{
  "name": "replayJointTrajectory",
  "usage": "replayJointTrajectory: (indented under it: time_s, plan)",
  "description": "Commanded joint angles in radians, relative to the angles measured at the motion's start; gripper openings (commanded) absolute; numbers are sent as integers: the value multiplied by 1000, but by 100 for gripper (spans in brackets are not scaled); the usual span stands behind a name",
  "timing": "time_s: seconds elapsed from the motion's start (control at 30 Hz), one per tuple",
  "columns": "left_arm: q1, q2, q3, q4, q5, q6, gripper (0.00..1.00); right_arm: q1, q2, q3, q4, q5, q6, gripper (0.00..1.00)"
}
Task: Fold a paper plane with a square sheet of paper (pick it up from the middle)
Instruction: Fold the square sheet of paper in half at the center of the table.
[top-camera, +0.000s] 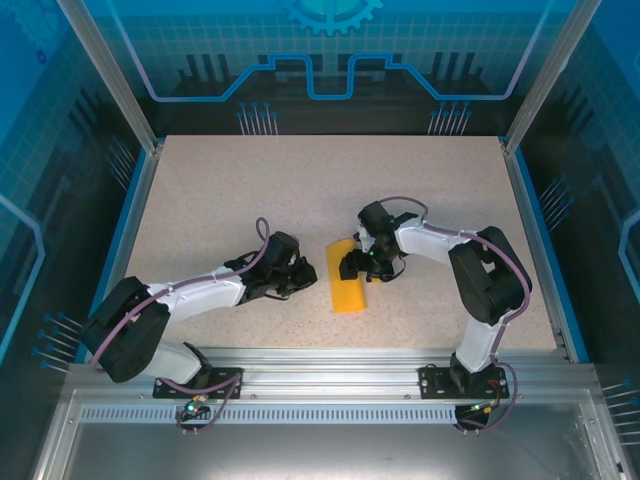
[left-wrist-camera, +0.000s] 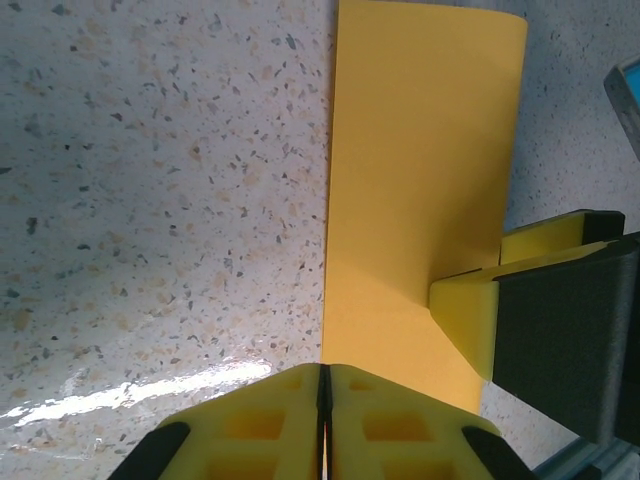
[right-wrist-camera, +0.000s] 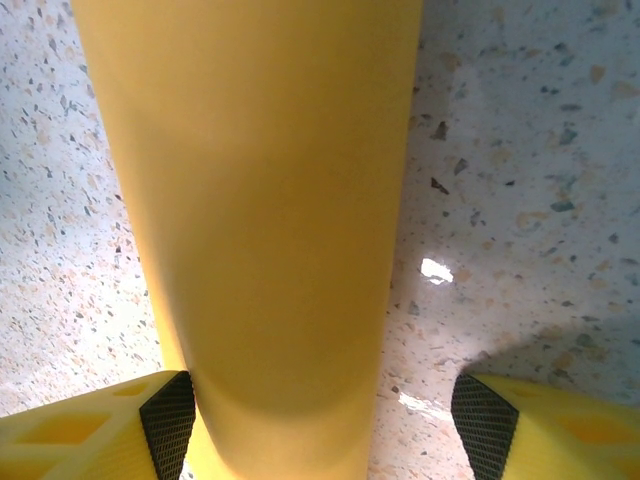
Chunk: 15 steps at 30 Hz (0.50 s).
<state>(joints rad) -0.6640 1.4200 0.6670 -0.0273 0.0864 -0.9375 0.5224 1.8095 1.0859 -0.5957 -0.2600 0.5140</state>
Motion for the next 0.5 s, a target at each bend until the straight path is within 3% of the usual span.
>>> replayJointTrajectory:
  time_s: [0.0, 0.3, 0.47]
  plan:
    - [-7, -31, 25, -45, -48, 2, 12, -7, 42, -5, -75, 104, -22, 73]
    - [-7, -70, 18, -74, -91, 1, 12, -23, -34, 14, -95, 69, -26, 71]
    - [-6, -67, 23, -71, -100, 0, 12, 0, -25, 55, -155, 188, -27, 72]
